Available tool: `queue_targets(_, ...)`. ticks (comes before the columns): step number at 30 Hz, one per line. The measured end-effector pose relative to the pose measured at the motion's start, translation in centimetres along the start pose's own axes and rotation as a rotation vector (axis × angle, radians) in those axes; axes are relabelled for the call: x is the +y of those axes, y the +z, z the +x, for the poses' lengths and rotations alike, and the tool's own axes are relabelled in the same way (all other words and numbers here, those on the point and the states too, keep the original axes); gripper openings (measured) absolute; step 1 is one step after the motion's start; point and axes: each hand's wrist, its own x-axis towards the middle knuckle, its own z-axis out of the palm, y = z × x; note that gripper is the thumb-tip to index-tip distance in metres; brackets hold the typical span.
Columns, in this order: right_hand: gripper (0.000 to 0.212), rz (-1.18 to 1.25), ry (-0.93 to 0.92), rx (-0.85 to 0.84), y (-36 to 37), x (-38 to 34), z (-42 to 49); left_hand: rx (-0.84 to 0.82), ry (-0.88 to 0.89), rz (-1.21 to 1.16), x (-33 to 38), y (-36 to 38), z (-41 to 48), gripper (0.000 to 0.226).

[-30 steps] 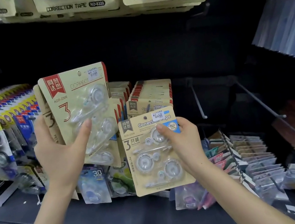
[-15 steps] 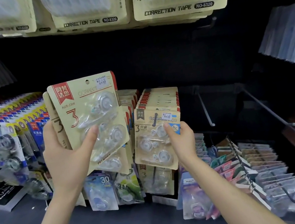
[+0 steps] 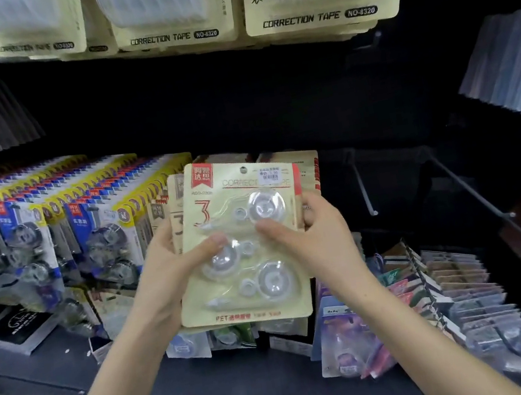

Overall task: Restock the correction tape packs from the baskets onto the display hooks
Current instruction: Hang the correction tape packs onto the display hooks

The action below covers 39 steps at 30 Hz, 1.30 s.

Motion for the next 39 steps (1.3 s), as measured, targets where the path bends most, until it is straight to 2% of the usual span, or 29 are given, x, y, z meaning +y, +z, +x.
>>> queue_targets(3, 0.036, 0.150, 0.003, -0.007, -0.3, 1.0, -0.5, 0.006, -0.016, -0.078, -0.4, 0.3, -0.3, 0.090)
queue_targets(6, 0.034, 0.331, 0.081, -0.035, -0.9, 2.7, -1.1, 0.016, -0.060, -0.019, -1.0, 0.0, -0.6, 0.043)
queue_targets(7, 0.035, 0.334, 0.099, -0.038, -1.0, 3.4, -1.3, 0.015, -0.068, 0.036, -1.5, -0.1, -0.8, 0.032)
queue_targets(9, 0.038, 0.271, 0.105, -0.042, -1.2, 4.8, -1.9, 0.032, -0.042, 0.130, -2.3, -0.2, -1.2, 0.023)
queue_targets(13, 0.040, 0.112, 0.069, 0.031, -2.8, 7.4, -2.8, 0.258, 0.066, 0.274, -2.5, -2.3, -1.1, 0.014)
queue_targets(15, 0.042, -0.042, 0.018, 0.026, -3.5, 7.9, -2.5, 0.345, 0.103, 0.337, -2.0, -4.0, -0.6, 0.015)
queue_targets(18, 0.047, -0.166, -0.036, -0.039, -3.4, 7.5, -1.8, 0.405, 0.124, 0.485, -1.3, -5.3, 0.2, 0.045)
queue_targets(22, 0.047, -0.189, -0.105, -0.010, -2.5, 6.6, -0.6, 0.404, 0.234, 0.520, -0.8, -4.9, 0.7, 0.015)
queue_targets(25, 0.047, -0.193, -0.099, 0.033, -2.3, 6.8, 0.2, 0.395, 0.266, 0.489, -1.0, -5.0, 0.7, 0.006)
queue_targets(31, 0.046, -0.101, -0.070, 0.074, -1.6, 7.7, 0.4, 0.358, 0.273, 0.416, -1.4, -4.9, 1.1, 0.013)
queue_targets(39, 0.042, 0.004, 0.003, 0.140, -0.5, 9.2, 0.5, 0.333, 0.273, 0.414, -2.2, -5.3, 1.7, 0.002)
